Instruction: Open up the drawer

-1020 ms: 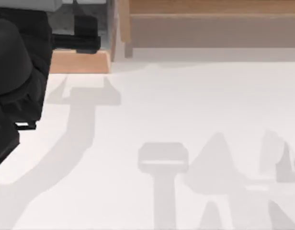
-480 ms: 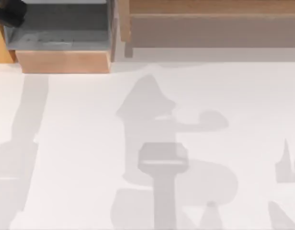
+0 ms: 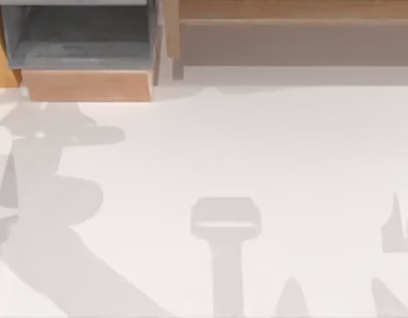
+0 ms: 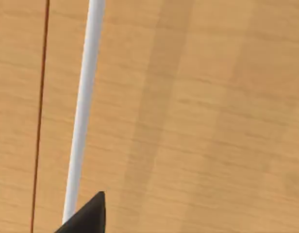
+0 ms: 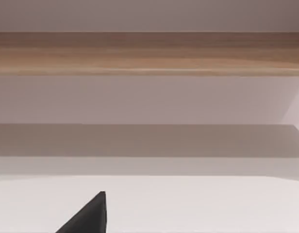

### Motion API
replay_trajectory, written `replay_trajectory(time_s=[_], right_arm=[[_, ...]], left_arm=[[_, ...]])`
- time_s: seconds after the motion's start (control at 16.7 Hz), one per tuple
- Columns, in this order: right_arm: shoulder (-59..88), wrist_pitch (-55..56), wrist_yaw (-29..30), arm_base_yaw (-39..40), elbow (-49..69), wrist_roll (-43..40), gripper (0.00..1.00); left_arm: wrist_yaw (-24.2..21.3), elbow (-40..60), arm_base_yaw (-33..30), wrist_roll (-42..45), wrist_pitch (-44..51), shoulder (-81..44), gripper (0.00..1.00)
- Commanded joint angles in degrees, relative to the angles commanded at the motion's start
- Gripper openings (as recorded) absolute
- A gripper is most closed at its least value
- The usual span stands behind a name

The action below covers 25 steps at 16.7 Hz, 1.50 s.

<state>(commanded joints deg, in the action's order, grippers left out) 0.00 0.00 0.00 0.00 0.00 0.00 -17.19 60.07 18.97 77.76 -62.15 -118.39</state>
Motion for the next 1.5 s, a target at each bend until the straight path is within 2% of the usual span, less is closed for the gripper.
replay_trajectory(time_s=[0.18,0.36,0.72,1.08,1.32,1.5], right_arm=[[0.0,0.0,0.0,0.0,0.0,0.0,1.00],[0.0,0.0,0.0,0.0,0.0,0.0,1.00],[0.0,0.0,0.0,0.0,0.0,0.0,1.00],[0.0,0.0,0.0,0.0,0.0,0.0,1.00],[0.0,0.0,0.0,0.0,0.0,0.0,1.00],[0.0,0.0,0.0,0.0,0.0,0.0,1.00]], left_arm=[[-6.2,2.0,3.5,8.5,-3.4,-7.8,1.00],[-9.3,2.9,4.9,12.7,-5.1,-12.0,1.00],[-9.3,2.9,4.7,13.0,-5.0,-12.2,1.00],[-8.1,9.0,3.7,13.0,-2.0,-15.1,1.00],[-8.0,9.5,3.6,13.0,-1.7,-15.3,1.00],[-8.0,9.5,3.6,13.0,-1.7,-15.3,0.77]])
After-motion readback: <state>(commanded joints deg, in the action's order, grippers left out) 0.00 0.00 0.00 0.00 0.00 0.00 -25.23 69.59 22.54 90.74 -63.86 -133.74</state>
